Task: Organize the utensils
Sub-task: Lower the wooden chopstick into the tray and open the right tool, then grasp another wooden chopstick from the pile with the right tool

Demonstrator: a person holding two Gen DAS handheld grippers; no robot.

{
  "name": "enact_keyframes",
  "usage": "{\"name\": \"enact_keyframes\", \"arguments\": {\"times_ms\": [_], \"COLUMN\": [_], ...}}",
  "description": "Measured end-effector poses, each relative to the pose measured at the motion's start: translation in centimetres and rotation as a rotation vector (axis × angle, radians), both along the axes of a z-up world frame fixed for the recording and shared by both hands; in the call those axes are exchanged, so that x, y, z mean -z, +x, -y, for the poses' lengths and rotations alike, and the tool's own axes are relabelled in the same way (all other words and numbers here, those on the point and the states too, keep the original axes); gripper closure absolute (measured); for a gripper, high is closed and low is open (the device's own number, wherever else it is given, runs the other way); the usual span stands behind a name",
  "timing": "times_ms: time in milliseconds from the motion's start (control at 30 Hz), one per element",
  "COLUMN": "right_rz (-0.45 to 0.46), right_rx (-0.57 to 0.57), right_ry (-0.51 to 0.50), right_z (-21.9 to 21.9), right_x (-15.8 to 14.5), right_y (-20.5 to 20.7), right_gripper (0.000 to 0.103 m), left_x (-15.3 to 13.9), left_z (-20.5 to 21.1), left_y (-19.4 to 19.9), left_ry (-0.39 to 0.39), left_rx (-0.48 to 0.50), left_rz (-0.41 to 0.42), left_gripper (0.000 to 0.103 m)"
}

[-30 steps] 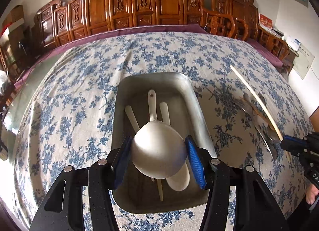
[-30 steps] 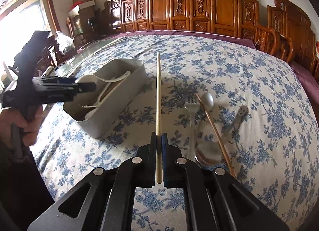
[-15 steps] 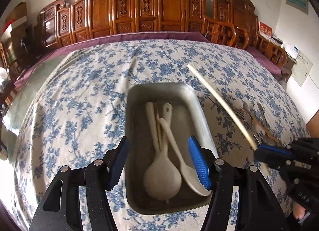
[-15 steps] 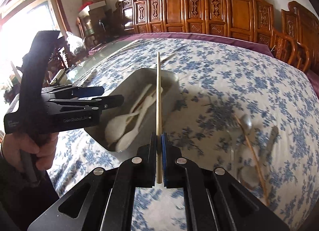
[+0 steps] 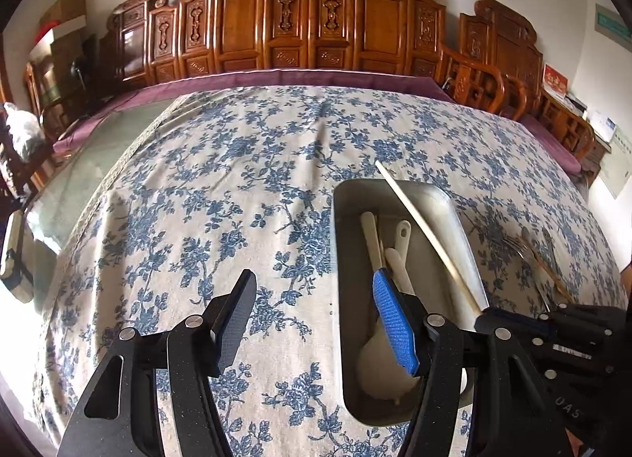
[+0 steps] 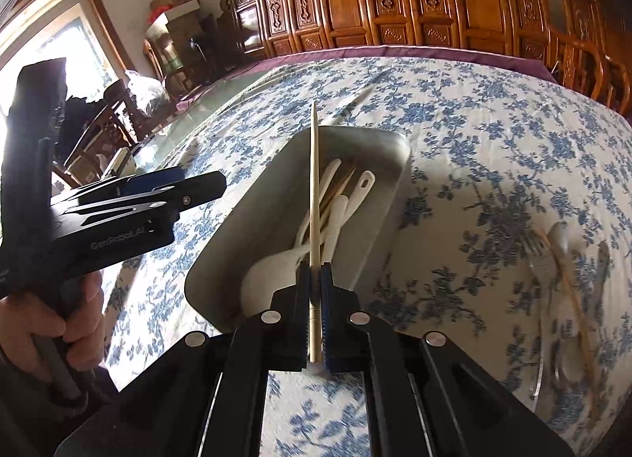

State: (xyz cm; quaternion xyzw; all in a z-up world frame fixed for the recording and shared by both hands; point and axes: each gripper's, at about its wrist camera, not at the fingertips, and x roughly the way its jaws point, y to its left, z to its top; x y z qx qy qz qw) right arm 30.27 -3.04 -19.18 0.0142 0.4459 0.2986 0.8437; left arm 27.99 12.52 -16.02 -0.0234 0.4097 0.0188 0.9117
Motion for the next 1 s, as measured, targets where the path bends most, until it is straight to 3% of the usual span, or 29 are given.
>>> {"name": "enact_keyframes", "arguments": {"times_ms": [400,800,833,900,1000], "right_rz": [-0.035,0.111,0.135,0.170,0.203], "right_rx": [-0.013,-0.028,-0.023,-0.012,0.015], "right_ry": [-0.017,-0.055,-0.066,-0.091,-0.130], "right_z": [-1.7,1.9,2.9,4.5,7.8], "right_x": [1.1,-1.4,-1.8,-2.3,-2.5], "right_y": [0.4,-1.7,-2.1,-2.7,-3.4], "right_gripper": [0.096,0.096,0.096,0.096,0.094], "left_x": [-0.1,-0.5,-0.6,-0.7,-1.1], "left_z": [-0.3,0.8,1.0,1.8,3.2], "left_y": [0.0,-0.3,-0.3,-0.5,-0.8], "left_ry": [-0.016,-0.029,-0.029,-0.028,-0.026], "left_rx": [-0.005,0.016,0.021,0.032,0.059], "left_rz": [0.002,0.013,0.015,0.022,0.035], "left_gripper": [0.044,0.043,0.042,0.030,0.024]}}
